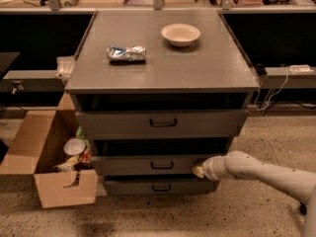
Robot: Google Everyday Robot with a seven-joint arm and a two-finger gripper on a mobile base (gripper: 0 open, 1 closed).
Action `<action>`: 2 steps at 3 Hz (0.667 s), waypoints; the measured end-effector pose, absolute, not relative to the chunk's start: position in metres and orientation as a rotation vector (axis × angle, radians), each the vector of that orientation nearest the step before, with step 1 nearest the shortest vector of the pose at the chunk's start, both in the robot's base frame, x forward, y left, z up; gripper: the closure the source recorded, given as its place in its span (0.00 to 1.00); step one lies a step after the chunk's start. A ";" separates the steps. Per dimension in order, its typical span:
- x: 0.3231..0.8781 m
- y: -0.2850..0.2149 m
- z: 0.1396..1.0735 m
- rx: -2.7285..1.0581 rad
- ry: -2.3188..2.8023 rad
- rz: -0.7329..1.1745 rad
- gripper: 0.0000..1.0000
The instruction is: Close middle drawer
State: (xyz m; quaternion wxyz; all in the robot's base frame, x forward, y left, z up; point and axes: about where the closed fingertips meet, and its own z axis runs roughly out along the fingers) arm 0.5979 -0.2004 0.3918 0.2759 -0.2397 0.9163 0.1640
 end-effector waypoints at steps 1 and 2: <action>0.610 -0.200 0.392 -0.614 2.449 0.441 1.00; 0.610 -0.200 0.392 -0.614 2.449 0.441 1.00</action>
Offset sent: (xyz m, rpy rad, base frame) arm 0.0757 -0.0034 0.0069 0.0673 -0.0756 -0.1069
